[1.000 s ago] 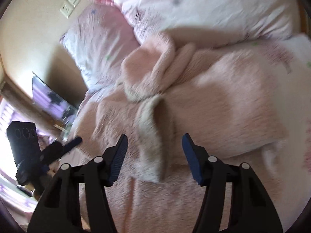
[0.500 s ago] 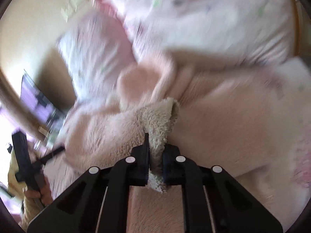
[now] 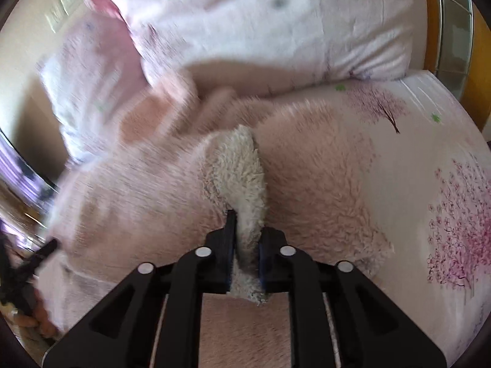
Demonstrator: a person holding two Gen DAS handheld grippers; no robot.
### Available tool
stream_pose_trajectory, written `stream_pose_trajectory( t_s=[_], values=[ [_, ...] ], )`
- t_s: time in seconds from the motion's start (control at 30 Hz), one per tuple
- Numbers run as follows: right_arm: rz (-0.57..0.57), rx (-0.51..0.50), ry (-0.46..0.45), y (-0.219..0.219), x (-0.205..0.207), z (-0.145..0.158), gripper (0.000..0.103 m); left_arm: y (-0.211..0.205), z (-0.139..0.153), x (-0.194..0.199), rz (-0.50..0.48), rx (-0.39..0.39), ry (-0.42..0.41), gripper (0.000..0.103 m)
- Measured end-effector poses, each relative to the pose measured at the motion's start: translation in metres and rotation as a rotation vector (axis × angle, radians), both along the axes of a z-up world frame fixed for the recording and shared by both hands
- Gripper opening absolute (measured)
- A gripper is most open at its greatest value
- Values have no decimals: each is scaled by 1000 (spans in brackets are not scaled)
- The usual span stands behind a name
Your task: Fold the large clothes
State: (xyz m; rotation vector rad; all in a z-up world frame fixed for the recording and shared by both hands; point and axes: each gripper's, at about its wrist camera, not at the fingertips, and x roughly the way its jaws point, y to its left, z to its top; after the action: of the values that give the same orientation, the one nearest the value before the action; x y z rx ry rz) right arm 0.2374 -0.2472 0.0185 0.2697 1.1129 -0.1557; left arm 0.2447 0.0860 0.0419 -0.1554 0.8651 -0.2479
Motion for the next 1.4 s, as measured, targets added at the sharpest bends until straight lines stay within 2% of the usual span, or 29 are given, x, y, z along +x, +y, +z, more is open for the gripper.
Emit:
stream_pose_trajectory(
  t_s=[0.03,0.1,0.13,0.2,0.27,0.33,0.4,0.57,0.7,0.73,0.83,0.93,1.03,1.13,1.27,1.3,1.37,1.4],
  values=[
    [-5,-9,23,-3,-1,-4,31,-1,-1,0,-4,5,5,85],
    [-23,10,1,-8,-7,3,36,-2,-2,-1,-15,9,5,85],
    [-38,5,-62,-10,-12,17,40,-3,-1,-2,-23,15,-3,85],
    [-38,-21,-162,-9,-17,39,41,-7,1,-2,-35,27,-18,85],
    [20,-25,-223,1,-16,52,40,-12,2,0,-45,35,-23,85],
    [92,15,-203,14,-5,48,34,-18,0,4,-56,29,-16,85],
    [125,32,-163,22,5,36,32,-23,-3,7,-65,17,-1,85],
    [108,29,-1,21,30,-15,33,-34,-23,19,-76,9,59,85],
    [119,24,18,21,35,-6,38,-37,-35,27,-79,18,94,85],
    [111,46,10,19,36,0,43,-37,-37,28,-81,20,95,85],
    [69,164,-86,7,42,30,56,-32,-32,27,-83,-11,84,85],
    [35,285,-118,3,60,42,58,-27,-22,22,-89,-74,46,85],
    [8,355,-86,2,88,35,58,-29,-14,20,-106,-100,19,85],
    [-14,396,-34,9,112,17,58,-36,-17,22,-125,-93,32,85],
    [-8,388,1,23,127,4,58,-39,-23,26,-137,-88,47,85],
    [-1,361,9,27,129,1,55,-40,-24,27,-138,-87,52,85],
    [22,290,28,35,136,-7,15,-40,-27,28,-140,-89,60,85],
    [30,288,15,37,136,-8,15,-40,-28,28,-140,-87,63,85]
  ],
)
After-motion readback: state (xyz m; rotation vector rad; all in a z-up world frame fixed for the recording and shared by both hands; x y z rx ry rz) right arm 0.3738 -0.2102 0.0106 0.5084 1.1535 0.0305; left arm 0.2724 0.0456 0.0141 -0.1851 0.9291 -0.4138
